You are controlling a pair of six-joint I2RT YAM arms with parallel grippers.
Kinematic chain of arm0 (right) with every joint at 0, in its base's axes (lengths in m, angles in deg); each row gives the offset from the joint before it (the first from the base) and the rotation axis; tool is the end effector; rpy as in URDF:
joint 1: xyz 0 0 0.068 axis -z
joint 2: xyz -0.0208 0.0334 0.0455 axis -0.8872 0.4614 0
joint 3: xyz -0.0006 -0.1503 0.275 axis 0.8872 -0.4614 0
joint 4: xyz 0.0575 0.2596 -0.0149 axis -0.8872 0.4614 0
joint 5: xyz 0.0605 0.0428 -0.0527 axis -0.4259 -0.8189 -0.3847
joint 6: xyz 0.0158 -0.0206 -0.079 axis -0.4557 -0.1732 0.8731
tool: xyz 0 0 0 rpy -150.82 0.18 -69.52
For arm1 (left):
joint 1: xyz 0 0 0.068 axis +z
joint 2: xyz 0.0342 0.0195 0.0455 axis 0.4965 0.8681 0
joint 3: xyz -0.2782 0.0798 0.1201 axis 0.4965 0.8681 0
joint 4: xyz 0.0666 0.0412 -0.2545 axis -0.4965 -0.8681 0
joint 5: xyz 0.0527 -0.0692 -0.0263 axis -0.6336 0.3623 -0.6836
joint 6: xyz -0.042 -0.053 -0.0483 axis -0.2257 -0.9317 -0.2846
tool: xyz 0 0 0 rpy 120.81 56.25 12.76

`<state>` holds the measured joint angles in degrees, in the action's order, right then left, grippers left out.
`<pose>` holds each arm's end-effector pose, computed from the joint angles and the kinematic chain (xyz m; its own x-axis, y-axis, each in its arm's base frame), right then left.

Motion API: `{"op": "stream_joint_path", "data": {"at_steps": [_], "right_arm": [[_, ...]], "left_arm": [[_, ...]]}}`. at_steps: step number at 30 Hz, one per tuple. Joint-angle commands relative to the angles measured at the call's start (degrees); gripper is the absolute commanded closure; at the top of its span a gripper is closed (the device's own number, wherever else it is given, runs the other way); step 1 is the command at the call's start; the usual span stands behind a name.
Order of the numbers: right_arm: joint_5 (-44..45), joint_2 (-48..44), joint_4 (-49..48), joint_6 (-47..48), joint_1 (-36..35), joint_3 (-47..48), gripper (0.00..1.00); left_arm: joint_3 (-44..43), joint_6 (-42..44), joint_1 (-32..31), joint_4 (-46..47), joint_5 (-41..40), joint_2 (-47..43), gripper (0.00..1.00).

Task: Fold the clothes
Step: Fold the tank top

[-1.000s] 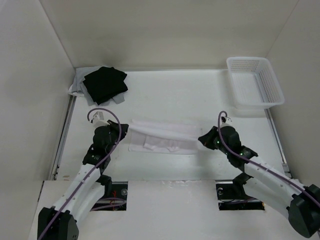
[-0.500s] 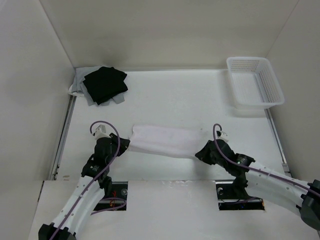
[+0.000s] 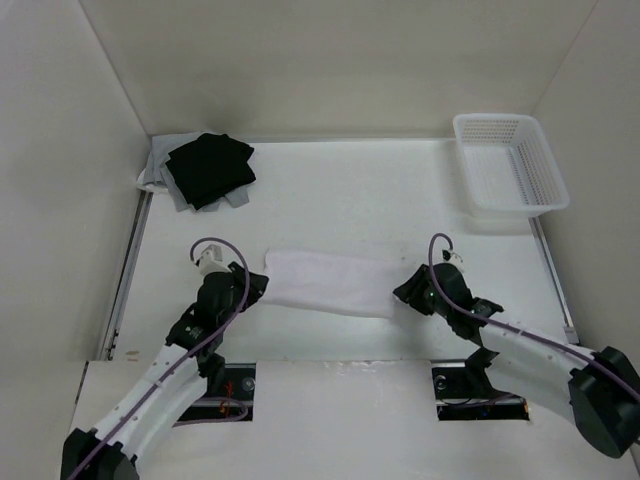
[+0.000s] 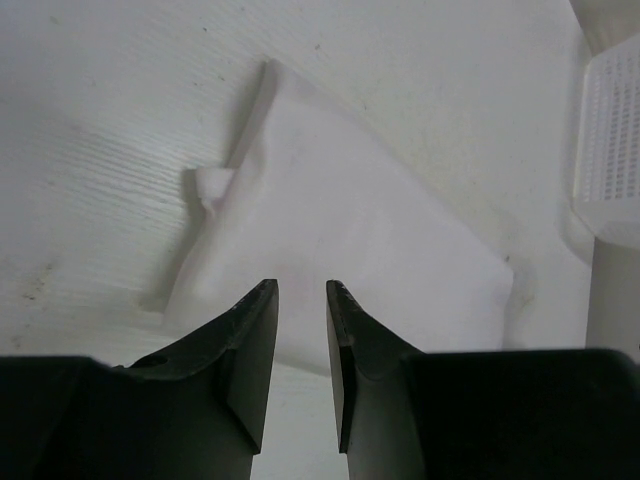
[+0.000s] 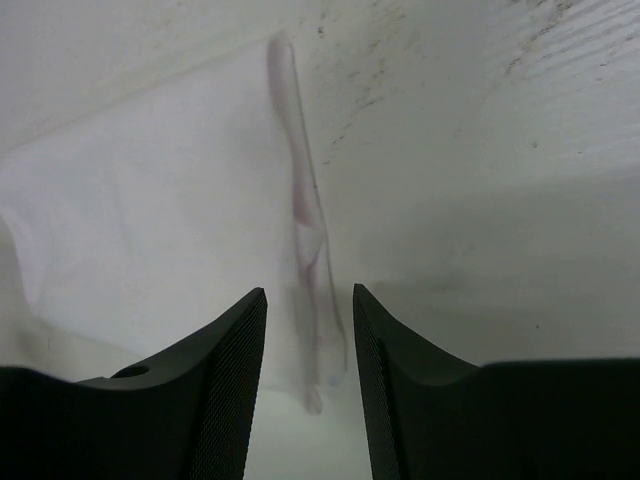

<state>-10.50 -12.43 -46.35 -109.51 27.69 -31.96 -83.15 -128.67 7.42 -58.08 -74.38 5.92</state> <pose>0.1524 0.0930 0.1586 -0.6853 0.5427 -0.4857 0.1990 0.7810 0.5919 0.1316 -0.0441 0.1743 -0.4724 -0.6767 -0.5647 -0.1905 0.7039 -0.6843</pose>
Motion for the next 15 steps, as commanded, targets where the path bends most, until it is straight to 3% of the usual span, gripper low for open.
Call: {"op": "stream_joint_path", "data": {"at_steps": [1,5,10,15], "right_arm": [[-6.13,3.88,-12.1,1.97,2.53,-1.86,0.57],[-9.12,7.22,-17.65,0.21,3.5,-3.09,0.64],[-11.67,11.17,-20.55,-0.14,4.29,-2.48,0.7],[-10.98,13.21,-21.26,-0.75,4.99,-1.69,0.97]], "left_arm": [[-3.34,-0.02,-5.1,7.62,-5.57,3.8,0.76],[-5.01,1.3,-9.5,10.61,-9.36,7.06,0.76],[-5.28,1.66,-10.13,12.46,-9.63,7.94,0.76],[-4.93,1.48,-9.77,12.9,-9.28,7.94,0.76]]}}
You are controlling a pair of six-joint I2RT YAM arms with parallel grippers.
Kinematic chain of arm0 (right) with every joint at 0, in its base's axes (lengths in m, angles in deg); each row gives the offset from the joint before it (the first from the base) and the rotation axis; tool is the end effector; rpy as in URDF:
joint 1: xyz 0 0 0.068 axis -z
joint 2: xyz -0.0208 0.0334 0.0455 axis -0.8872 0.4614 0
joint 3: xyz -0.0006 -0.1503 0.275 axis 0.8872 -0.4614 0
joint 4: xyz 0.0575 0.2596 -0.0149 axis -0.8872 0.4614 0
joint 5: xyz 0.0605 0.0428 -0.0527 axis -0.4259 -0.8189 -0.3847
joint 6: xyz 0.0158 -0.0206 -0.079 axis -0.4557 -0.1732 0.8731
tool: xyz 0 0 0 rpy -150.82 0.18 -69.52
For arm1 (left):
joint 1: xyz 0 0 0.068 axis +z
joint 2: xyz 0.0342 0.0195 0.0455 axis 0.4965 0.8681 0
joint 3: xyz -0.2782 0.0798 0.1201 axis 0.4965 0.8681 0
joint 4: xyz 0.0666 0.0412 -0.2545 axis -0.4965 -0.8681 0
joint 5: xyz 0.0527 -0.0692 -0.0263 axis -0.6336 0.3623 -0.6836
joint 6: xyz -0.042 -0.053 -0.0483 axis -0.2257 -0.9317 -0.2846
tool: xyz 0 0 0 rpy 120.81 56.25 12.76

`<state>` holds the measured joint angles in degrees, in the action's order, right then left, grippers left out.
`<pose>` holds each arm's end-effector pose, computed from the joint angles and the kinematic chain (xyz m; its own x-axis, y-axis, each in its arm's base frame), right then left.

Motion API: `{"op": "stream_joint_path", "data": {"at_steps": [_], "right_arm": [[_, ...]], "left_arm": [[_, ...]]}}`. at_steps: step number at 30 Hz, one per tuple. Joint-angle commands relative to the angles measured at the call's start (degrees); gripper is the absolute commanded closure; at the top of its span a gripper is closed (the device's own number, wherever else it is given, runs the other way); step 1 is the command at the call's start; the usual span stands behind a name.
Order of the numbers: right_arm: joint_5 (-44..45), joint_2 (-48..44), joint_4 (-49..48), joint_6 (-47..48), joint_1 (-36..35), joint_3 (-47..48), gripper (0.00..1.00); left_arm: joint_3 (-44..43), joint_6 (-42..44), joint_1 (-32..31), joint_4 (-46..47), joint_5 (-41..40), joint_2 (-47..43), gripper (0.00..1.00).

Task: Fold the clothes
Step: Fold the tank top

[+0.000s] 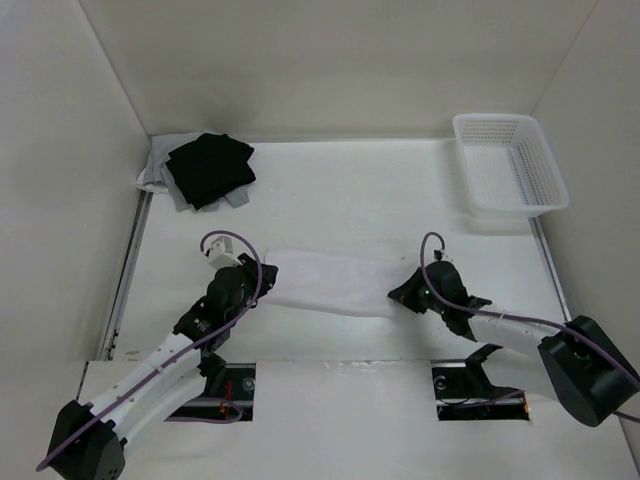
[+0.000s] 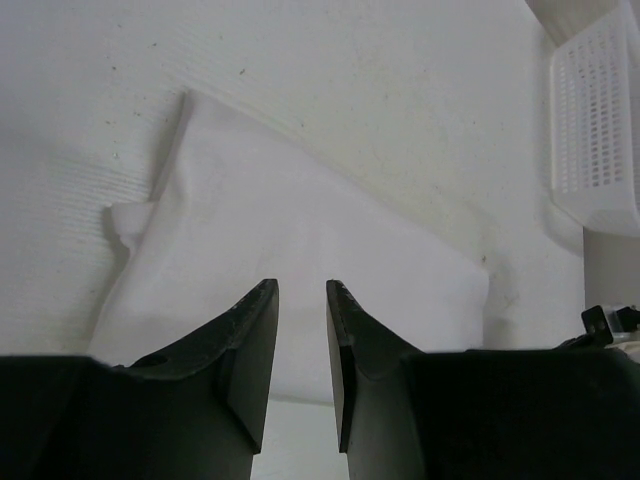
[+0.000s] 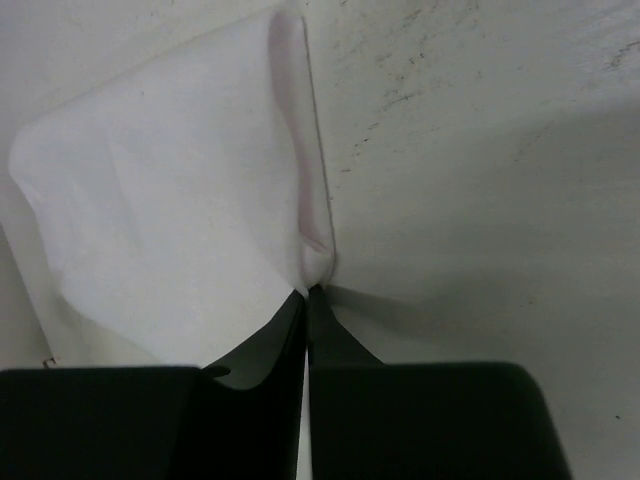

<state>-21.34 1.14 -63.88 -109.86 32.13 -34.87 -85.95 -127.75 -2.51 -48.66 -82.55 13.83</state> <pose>0.1744 0.1058 0.1348 -0.7428 0.5480 -0.3846 0.1843 0.7197 0.6694 0.1469 -0.0699 0.1976 -0.4469 -0.6326 -0.6325 -0.0866 0.7343 -0.6732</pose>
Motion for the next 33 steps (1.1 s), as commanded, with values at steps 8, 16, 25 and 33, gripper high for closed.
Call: {"op": "stream_joint_path", "data": {"at_steps": [8,16,25,33], "right_arm": [[11.02,-26.09,23.92,1.7,2.05,3.05,1.0],[20.25,-21.31,35.38,11.1,-3.03,19.83,1.0],[27.81,0.05,39.25,13.83,-17.27,39.43,0.99],[29.48,17.8,43.11,13.22,-26.77,55.95,0.99]], "left_arm": [[-2.3,0.3,-2.4,6.55,-0.4,4.07,0.74],[-2.31,0.04,-3.28,7.97,1.09,4.52,0.73],[-1.42,0.47,-1.96,3.14,1.71,-1.63,0.71],[-1.42,2.32,3.3,1.46,6.8,-4.18,0.71]]}}
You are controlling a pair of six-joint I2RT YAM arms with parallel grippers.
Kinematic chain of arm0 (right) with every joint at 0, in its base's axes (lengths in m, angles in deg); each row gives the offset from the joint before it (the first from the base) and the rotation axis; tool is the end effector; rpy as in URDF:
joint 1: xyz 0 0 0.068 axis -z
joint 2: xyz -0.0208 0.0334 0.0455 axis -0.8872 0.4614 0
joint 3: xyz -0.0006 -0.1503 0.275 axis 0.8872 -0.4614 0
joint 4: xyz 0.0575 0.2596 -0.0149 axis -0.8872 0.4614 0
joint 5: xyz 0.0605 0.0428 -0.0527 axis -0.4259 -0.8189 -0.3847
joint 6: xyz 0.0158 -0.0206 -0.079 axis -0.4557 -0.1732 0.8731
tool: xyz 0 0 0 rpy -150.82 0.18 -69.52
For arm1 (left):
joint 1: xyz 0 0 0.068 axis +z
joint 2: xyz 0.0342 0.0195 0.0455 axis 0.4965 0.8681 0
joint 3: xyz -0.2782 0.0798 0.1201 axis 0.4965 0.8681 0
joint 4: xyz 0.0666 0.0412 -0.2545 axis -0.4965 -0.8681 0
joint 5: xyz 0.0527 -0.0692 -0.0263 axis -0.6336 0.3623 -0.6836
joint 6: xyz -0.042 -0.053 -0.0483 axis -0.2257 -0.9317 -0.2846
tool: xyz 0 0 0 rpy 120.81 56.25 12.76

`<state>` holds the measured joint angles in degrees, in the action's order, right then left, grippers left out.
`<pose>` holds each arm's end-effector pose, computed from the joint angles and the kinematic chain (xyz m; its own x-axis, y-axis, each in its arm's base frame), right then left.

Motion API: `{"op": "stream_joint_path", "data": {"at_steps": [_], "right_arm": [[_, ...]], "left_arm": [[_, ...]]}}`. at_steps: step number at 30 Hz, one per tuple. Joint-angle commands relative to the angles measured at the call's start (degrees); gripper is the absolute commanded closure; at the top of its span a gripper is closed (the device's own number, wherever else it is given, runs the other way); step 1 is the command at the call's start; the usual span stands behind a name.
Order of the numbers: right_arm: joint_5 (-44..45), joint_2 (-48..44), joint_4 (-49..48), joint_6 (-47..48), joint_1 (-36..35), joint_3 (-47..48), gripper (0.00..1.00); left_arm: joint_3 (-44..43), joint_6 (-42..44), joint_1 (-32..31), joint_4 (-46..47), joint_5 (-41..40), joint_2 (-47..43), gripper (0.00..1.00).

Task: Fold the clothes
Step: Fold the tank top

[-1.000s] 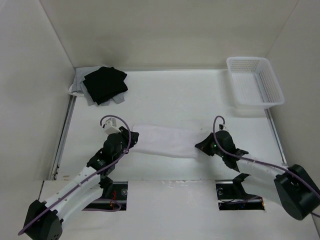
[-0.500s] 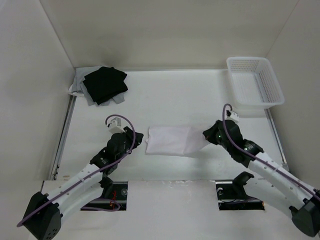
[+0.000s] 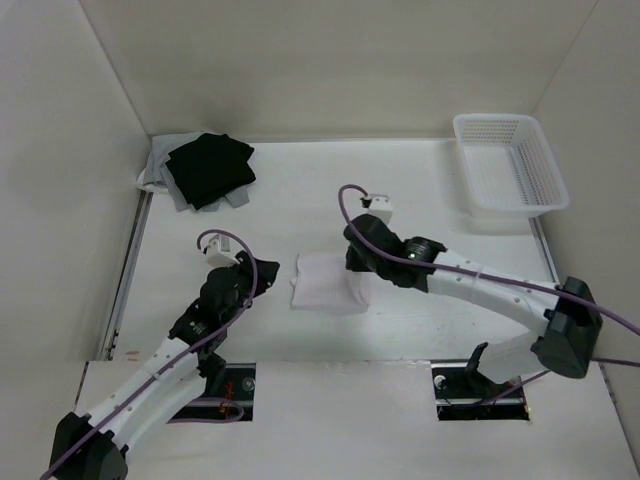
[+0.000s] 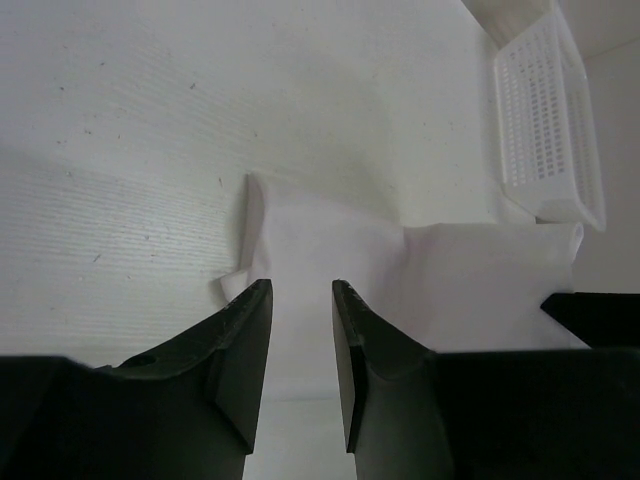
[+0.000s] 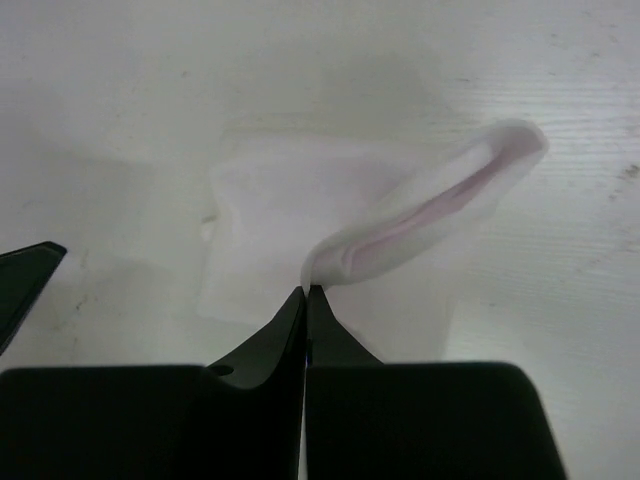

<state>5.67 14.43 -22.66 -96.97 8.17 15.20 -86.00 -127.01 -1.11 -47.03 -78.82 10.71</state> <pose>0.2094 0.2399 0.3045 -0.6854 0.1521 -0.7121 -0.1101 0.9451 0.3078 0.1442 -0.0690 0.2090 -0.4336 -0.6474 -0.6267 -0.0138 0.7002 -0.7138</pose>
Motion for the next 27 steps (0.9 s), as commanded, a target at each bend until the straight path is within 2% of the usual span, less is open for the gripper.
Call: {"op": "stream_joint_path", "data": {"at_steps": [1,7,10,13,16,18,20,23,24,27], "right_arm": [[2.47,7.23,2.42,0.32,-3.69,8.08,0.99],[1.77,24.28,5.67,0.15,-8.09,21.7,0.95],[1.77,30.71,6.73,-0.21,-9.76,27.07,0.8],[2.11,29.77,5.24,-1.17,-10.73,26.83,0.67],[2.82,24.25,1.3,-1.09,-10.82,22.01,0.66],[2.3,18.97,-4.05,-0.82,-10.82,15.6,0.65],[1.07,15.71,-9.07,-0.3,-9.86,9.97,0.71],[-4.54,11.67,-18.02,-0.12,-6.09,1.19,0.92],[-6.21,10.78,-21.19,-0.12,-5.21,-1.28,0.96],[-10.26,8.85,-30.68,-0.55,-2.83,-8.05,0.99]], "left_arm": [[-1.38,1.75,2.96,-0.27,3.85,-1.67,0.71],[-1.12,1.93,9.81,-1.67,10.0,-6.5,0.71],[-0.94,1.93,12.54,-2.38,12.12,-7.48,0.7],[-1.21,2.02,12.64,-1.76,12.82,-6.43,0.7],[-1.21,1.32,11.24,0.16,12.03,-5.02,0.7],[-1.21,0.7,9.92,2.27,11.68,-2.92,0.7],[-1.38,0.09,7.9,4.56,11.16,-0.2,0.71],[-2.08,-0.44,1.85,10.52,8.97,6.56,0.72],[-2.43,-0.53,-0.35,12.46,8.09,9.02,0.73],[-3.49,-0.62,-5.63,18.08,6.15,16.23,0.75]]}}
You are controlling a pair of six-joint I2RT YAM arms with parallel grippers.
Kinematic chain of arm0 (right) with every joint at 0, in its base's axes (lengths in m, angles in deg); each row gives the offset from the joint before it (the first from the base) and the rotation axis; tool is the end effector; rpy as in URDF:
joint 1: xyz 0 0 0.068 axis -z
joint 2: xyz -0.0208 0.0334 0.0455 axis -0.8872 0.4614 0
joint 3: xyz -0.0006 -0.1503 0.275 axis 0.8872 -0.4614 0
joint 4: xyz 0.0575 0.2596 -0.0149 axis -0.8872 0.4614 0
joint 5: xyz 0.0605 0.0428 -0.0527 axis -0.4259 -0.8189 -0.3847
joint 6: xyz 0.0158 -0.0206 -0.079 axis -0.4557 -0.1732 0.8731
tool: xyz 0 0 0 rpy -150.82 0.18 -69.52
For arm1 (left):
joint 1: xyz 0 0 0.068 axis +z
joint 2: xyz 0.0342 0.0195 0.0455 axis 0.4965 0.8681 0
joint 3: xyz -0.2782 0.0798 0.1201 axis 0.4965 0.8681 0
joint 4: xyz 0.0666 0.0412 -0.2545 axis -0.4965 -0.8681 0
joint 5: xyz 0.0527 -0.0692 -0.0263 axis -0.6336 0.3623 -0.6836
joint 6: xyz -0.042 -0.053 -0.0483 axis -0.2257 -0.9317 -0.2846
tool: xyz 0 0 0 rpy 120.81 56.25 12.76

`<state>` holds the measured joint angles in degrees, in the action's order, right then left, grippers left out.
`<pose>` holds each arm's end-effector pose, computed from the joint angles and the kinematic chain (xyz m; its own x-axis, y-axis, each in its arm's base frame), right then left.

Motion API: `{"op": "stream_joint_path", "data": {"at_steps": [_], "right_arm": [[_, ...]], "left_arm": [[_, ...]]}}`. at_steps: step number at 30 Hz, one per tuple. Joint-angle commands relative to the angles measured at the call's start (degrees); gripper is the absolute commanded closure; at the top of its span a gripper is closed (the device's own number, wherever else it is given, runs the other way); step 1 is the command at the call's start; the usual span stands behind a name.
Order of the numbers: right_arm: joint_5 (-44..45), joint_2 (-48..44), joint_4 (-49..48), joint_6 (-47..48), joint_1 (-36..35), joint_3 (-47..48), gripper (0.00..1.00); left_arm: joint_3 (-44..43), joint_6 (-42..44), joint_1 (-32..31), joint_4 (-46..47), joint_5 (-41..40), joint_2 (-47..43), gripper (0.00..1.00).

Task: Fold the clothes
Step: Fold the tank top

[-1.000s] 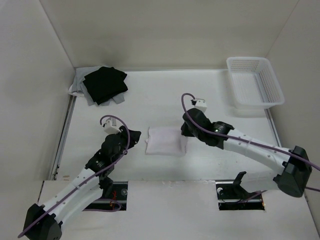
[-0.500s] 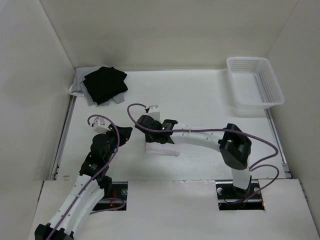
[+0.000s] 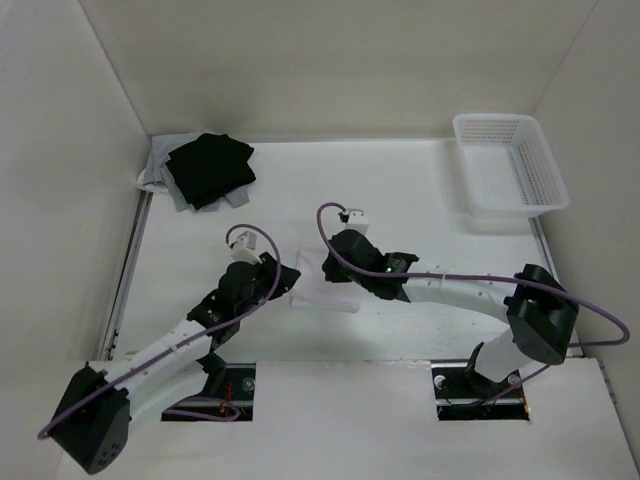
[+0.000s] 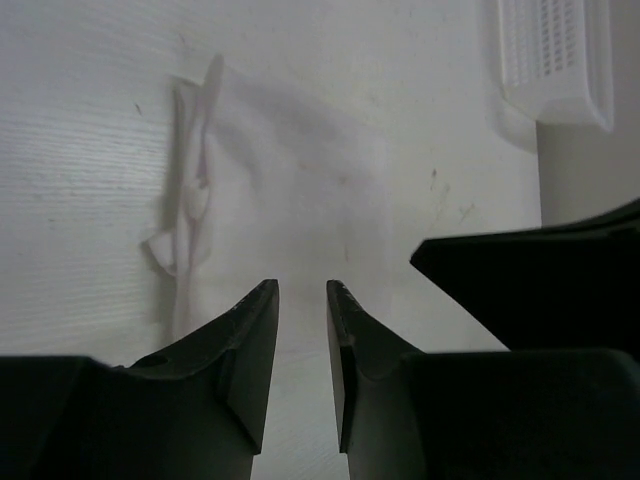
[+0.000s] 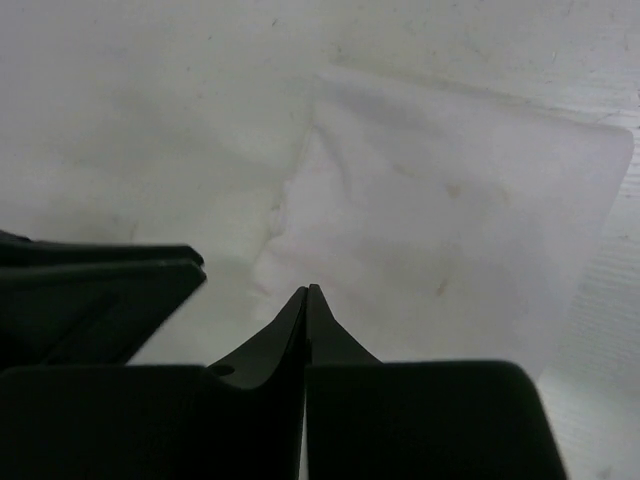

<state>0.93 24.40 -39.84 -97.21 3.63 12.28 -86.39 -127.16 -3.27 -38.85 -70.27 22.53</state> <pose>0.2121 0.3036 0.2598 -0.7090 0.1230 -0.6944 -0.2348 0.8873 0.3969 0.1592 -0.0987 0.1991 -0.5875 -0.5666 -0.5778 0.0539 0.6850 -0.7265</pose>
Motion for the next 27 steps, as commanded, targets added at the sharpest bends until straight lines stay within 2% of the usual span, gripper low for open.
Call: {"op": "stream_joint_path", "data": {"at_steps": [1,6,11,18,23,27], "right_arm": [[-6.84,-1.56,-16.67,-0.75,2.51,-7.23,0.99],[-10.01,-3.84,-28.46,-5.32,3.48,-17.87,0.99],[-10.1,-4.82,-36.81,-10.41,3.3,-27.89,0.99],[-10.1,-0.34,-45.95,-15.34,3.3,-34.85,0.98],[-10.27,0.2,-50.88,-16.58,3.13,-37.4,0.92],[-10.98,-5.5,-49.92,-14.83,3.48,-37.93,0.83]], "left_arm": [[-3.36,-0.47,-4.44,11.93,-2.58,7.39,0.76],[-2.14,-2.4,-5.5,19.06,-0.91,18.83,0.79],[1.99,-3.28,-5.06,20.39,-1.17,20.34,0.8],[6.48,-3.45,-3.66,21.87,-1.26,24.2,0.8],[9.29,-3.54,-2.6,22.67,-1.61,21.4,0.8],[9.39,-1.71,-0.76,16.54,-0.38,11.93,0.78]]}}
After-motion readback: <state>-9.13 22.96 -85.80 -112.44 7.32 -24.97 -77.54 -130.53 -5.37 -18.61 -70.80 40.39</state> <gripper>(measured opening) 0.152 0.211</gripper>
